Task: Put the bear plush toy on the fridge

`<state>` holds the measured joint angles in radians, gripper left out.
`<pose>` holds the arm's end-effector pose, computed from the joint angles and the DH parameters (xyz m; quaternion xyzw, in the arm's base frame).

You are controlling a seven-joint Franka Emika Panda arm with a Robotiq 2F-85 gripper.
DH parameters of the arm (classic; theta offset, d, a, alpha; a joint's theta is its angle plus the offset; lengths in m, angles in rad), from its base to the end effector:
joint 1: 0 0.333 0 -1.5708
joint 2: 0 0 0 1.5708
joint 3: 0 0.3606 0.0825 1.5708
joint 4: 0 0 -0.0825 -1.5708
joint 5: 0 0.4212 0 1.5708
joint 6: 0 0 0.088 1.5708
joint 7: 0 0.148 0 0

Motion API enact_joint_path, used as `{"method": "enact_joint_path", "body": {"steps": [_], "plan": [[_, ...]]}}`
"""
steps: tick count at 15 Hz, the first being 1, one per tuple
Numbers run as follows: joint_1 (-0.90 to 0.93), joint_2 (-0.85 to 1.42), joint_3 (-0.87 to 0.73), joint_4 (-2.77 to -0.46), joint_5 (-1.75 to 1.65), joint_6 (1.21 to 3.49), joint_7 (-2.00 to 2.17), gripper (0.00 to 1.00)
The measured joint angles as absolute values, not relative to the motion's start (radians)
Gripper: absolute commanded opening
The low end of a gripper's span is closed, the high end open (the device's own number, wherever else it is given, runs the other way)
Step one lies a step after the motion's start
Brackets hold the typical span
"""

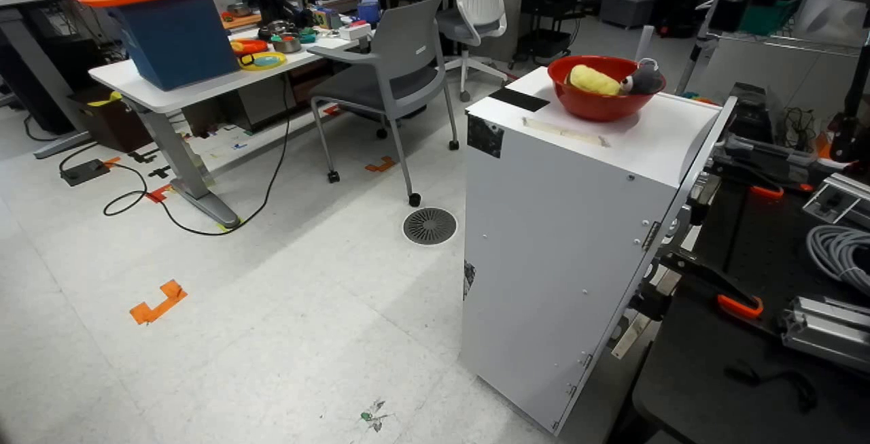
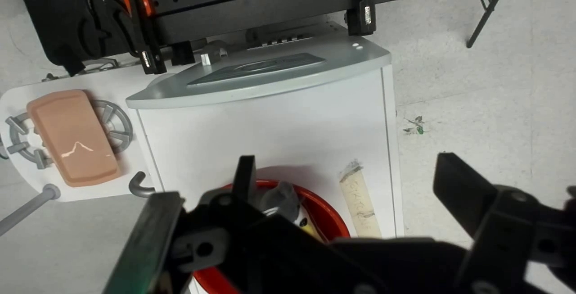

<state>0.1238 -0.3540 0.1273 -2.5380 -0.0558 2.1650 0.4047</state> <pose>0.4176 0.1013 0.3744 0.9968 -0.0649 0.0037 0.0462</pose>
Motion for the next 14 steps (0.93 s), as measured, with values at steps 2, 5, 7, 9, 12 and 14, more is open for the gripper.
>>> {"method": "enact_joint_path", "body": {"steps": [2, 5, 7, 9, 12, 14], "plan": [[0.118, -0.356, 0.127, -2.539, -0.056, 2.165, 0.405, 1.00], [0.092, -0.378, 0.127, -2.554, -0.054, 2.165, 0.409, 1.00], [0.068, -0.410, 0.125, -2.573, -0.052, 2.165, 0.410, 1.00], [0.043, -0.449, 0.123, -2.594, -0.052, 2.165, 0.410, 1.00], [0.013, -0.500, 0.115, -2.621, -0.052, 2.164, 0.410, 1.00], [0.000, -0.521, 0.114, -2.632, -0.052, 2.163, 0.409, 1.00]]}}
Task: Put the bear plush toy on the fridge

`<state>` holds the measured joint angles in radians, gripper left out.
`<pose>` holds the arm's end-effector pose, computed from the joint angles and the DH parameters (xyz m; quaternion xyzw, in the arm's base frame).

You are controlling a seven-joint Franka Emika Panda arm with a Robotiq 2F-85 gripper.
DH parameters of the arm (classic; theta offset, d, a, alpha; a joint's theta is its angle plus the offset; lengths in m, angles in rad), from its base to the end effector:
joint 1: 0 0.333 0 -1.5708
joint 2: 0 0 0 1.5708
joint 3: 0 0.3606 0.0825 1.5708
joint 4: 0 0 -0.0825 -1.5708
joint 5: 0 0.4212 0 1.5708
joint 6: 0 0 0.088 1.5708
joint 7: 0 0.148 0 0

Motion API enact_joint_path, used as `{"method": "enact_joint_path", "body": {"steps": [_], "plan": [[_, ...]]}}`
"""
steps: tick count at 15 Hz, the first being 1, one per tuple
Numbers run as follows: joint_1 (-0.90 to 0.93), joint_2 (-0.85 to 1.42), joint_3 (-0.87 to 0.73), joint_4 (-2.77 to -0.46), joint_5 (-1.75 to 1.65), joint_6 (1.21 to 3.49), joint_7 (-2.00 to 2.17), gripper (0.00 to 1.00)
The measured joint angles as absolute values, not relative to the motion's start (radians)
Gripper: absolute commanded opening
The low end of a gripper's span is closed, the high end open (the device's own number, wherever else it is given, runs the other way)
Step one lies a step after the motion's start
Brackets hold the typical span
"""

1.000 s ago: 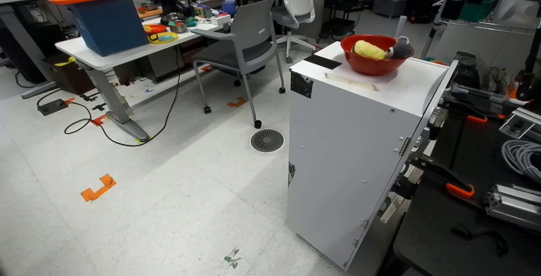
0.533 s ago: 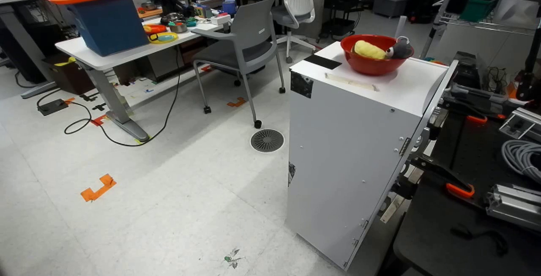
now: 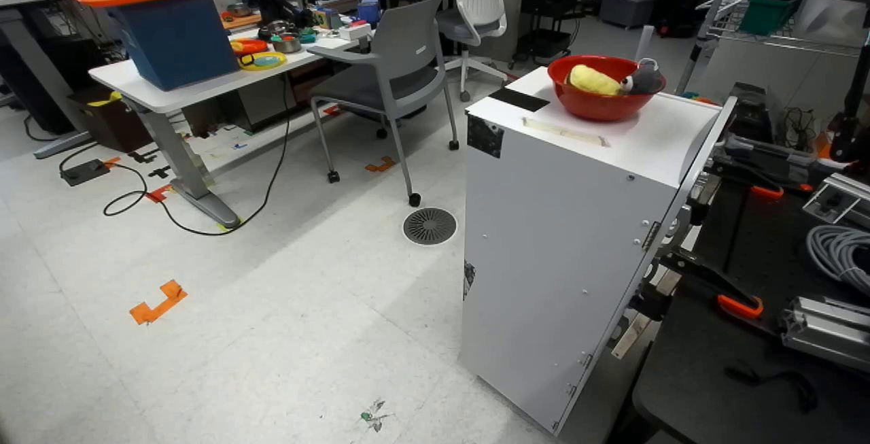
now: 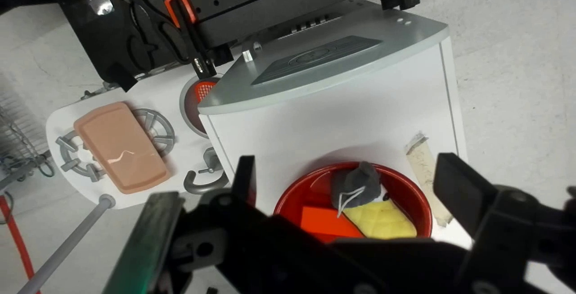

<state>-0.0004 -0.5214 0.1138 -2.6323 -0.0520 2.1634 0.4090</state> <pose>0.3896 0.0382 0.3969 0.9886 -0.1399 0.0362 0.0424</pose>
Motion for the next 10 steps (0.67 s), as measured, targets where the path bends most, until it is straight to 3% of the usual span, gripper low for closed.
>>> {"method": "enact_joint_path", "body": {"steps": [10], "plan": [[-0.006, -0.527, 0.111, -2.637, -0.052, 2.163, 0.404, 1.00]]}}
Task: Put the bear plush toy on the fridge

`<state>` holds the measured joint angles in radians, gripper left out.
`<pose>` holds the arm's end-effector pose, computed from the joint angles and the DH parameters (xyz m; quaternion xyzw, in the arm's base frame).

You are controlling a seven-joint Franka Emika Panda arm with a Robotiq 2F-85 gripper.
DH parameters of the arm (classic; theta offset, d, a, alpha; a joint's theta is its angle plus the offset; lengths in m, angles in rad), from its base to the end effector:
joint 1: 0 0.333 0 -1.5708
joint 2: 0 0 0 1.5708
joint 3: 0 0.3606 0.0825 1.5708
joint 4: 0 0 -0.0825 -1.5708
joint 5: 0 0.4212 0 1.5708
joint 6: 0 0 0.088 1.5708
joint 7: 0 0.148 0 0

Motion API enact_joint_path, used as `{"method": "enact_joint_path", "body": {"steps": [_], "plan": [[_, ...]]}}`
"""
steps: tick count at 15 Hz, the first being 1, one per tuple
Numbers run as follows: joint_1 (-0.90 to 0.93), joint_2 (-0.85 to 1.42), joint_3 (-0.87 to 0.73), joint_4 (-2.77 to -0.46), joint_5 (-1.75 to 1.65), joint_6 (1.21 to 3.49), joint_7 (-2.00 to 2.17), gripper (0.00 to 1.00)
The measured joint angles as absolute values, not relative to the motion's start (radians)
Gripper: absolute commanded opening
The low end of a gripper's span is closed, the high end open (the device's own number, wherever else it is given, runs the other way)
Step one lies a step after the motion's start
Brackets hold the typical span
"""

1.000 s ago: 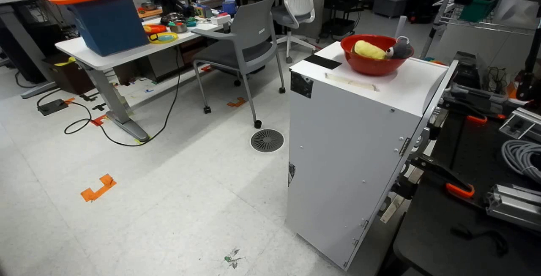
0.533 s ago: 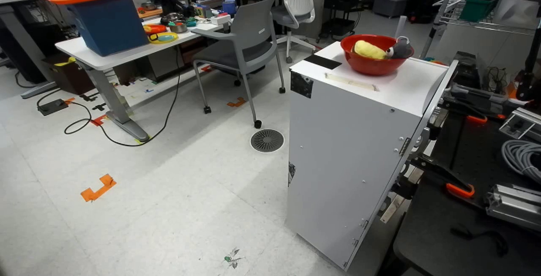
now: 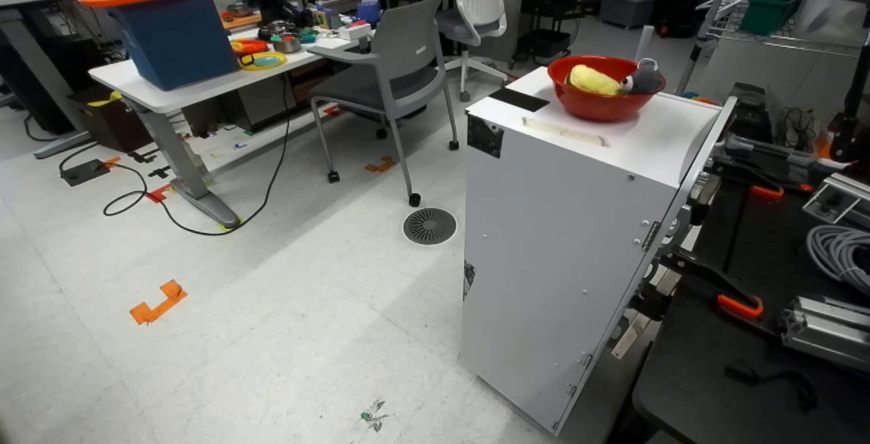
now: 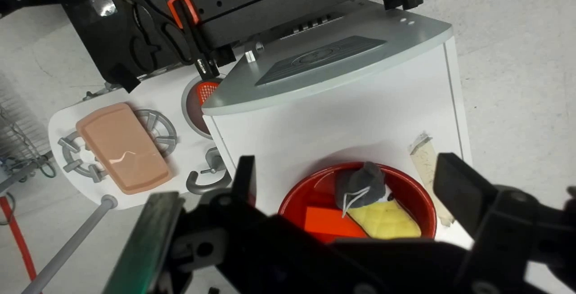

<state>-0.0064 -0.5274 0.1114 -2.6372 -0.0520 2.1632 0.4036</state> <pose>0.3881 0.0348 0.3968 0.9884 -0.1414 0.0364 0.0423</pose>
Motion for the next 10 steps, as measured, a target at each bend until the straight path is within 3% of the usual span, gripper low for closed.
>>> {"method": "enact_joint_path", "body": {"steps": [10], "plan": [[-0.075, -0.421, 0.034, -2.475, -0.054, 2.103, 0.274, 1.00]]}}
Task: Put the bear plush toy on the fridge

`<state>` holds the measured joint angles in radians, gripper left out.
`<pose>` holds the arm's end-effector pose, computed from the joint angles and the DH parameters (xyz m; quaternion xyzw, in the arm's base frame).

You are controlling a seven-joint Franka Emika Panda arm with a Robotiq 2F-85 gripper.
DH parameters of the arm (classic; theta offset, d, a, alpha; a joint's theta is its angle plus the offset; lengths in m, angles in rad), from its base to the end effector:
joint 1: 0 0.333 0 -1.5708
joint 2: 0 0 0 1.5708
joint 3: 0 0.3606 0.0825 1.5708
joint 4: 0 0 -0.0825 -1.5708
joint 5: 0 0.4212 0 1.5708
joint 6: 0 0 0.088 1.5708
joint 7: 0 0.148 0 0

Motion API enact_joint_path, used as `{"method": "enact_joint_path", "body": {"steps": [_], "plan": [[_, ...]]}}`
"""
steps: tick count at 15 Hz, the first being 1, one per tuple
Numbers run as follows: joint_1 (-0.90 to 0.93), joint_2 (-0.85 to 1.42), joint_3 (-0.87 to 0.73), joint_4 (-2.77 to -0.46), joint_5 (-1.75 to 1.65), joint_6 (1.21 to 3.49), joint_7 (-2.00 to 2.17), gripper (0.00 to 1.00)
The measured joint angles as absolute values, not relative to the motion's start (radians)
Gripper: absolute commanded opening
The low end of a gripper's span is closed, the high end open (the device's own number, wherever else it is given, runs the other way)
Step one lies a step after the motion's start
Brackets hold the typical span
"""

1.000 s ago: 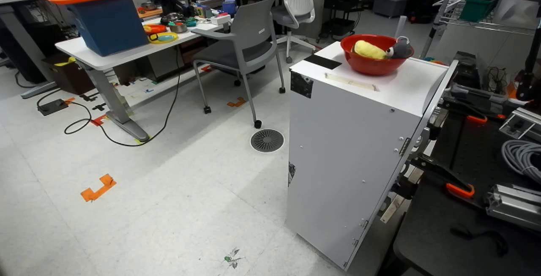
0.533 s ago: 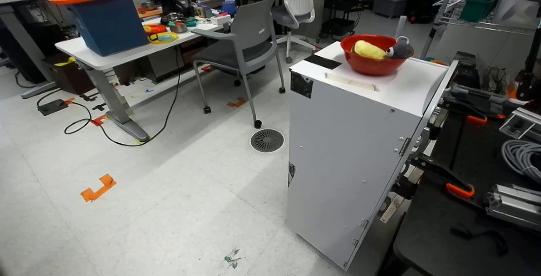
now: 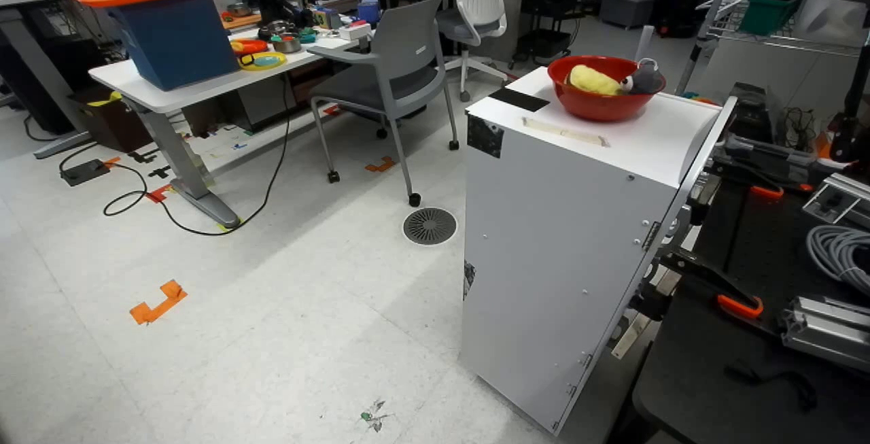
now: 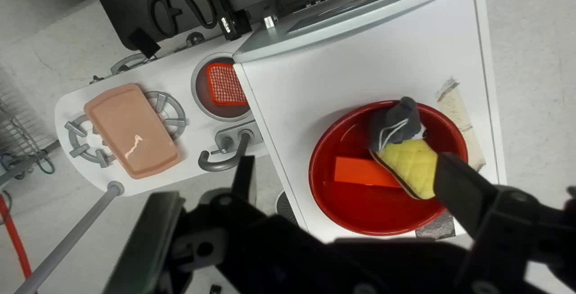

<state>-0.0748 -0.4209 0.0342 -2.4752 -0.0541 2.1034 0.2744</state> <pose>0.4339 -0.0221 0.4296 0.9887 -0.1450 0.0277 0.0276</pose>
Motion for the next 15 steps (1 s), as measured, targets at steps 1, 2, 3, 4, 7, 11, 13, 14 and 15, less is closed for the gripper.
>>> {"method": "enact_joint_path", "body": {"steps": [1, 2, 3, 4, 7, 11, 13, 14, 15], "plan": [[-0.076, -0.404, 0.029, -2.459, -0.054, 2.101, 0.266, 1.00], [-0.077, -0.386, 0.026, -2.444, -0.056, 2.100, 0.258, 1.00], [-0.077, -0.367, 0.026, -2.430, -0.058, 2.100, 0.251, 1.00], [-0.075, -0.348, 0.027, -2.417, -0.060, 2.100, 0.241, 1.00], [-0.069, -0.291, 0.031, -2.381, -0.074, 2.100, 0.216, 1.00], [-0.050, -0.229, 0.035, -2.352, -0.094, 2.136, 0.173, 1.00], [-0.038, -0.207, 0.035, -2.352, -0.093, 2.183, 0.149, 1.00], [-0.033, -0.195, 0.035, -2.352, -0.091, 2.207, 0.140, 1.00], [-0.028, -0.184, 0.035, -2.352, -0.088, 2.232, 0.132, 1.00]]}}
